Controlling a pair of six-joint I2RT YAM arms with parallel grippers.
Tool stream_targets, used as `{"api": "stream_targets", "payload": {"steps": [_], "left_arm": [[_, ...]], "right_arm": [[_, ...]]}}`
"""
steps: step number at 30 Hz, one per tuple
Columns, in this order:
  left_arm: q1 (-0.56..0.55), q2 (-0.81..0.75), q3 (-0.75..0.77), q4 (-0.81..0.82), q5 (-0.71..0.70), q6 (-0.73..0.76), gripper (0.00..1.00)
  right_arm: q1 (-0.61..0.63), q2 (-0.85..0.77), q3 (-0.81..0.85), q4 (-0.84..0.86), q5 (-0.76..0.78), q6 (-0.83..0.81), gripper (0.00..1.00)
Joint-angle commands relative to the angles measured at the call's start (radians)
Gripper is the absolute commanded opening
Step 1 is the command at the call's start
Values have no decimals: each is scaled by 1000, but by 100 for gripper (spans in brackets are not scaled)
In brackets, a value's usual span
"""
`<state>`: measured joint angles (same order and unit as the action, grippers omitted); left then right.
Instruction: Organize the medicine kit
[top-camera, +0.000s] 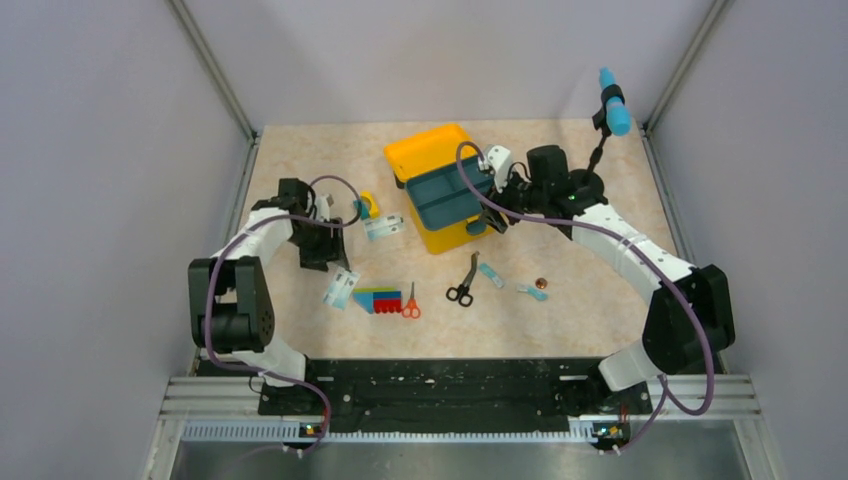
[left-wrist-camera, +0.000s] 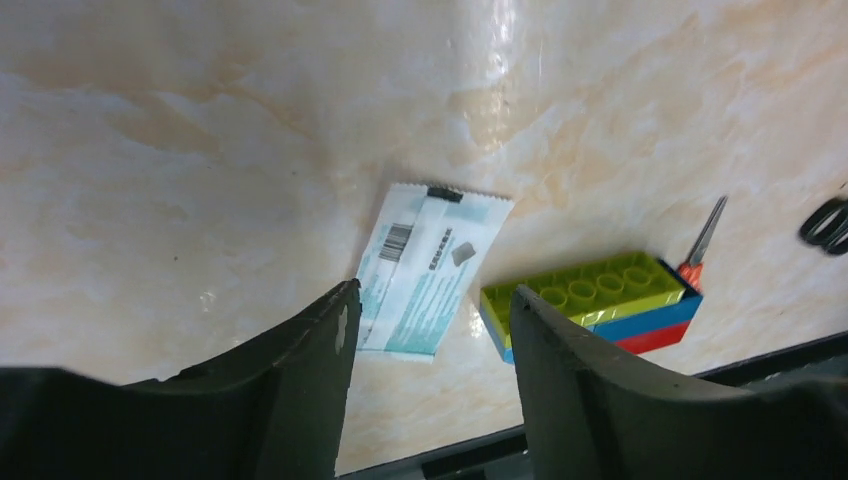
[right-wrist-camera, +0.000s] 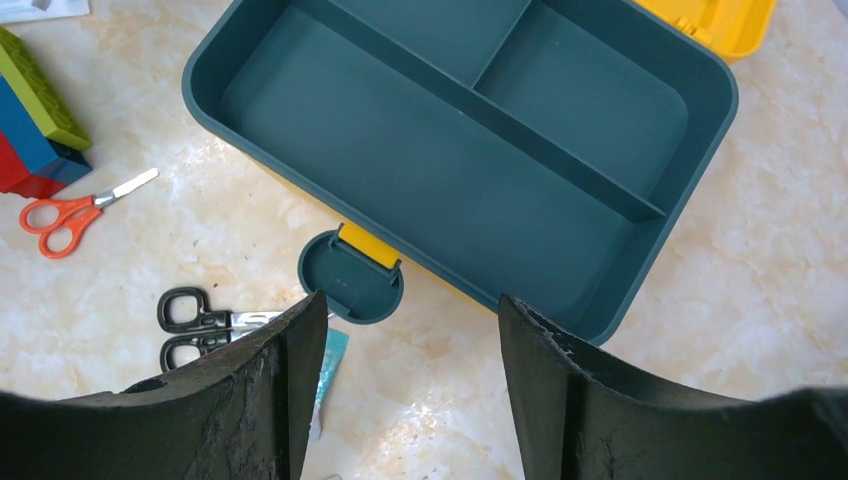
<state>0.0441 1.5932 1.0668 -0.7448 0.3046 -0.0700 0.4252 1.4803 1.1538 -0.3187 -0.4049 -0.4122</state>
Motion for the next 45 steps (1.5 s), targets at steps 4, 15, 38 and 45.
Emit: {"api": "stream_targets", "payload": {"steps": [4, 15, 38, 45], "left_arm": [[-92, 43, 13, -105, -83, 143, 65], [-193, 170, 29, -107, -250, 197, 46], [-186, 28, 148, -154, -195, 314, 0], [-191, 49, 456, -101, -119, 382, 0]], "right_arm": [[4, 9, 53, 44, -28, 18, 63], [3, -9, 37, 52, -16, 7, 62], [3, 8, 49, 45, 0, -4, 62], [-9, -14, 67, 40, 49, 20, 62]]}}
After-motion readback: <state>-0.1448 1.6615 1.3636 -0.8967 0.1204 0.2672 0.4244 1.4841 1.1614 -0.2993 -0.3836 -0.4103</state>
